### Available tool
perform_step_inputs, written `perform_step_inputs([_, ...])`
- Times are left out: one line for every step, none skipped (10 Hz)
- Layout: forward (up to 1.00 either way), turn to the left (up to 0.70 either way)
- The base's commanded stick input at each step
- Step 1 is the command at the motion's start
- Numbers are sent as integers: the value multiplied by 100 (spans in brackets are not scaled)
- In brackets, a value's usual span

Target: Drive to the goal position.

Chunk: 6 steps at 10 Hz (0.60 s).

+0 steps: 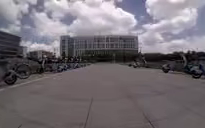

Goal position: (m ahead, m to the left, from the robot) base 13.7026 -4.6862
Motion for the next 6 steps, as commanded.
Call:
perform_step_inputs([70, 0])
perform_step_inputs([70, 0])
perform_step_inputs([70, 0])
perform_step_inputs([70, 0])
perform_step_inputs([70, 0])
perform_step_inputs([70, 0])
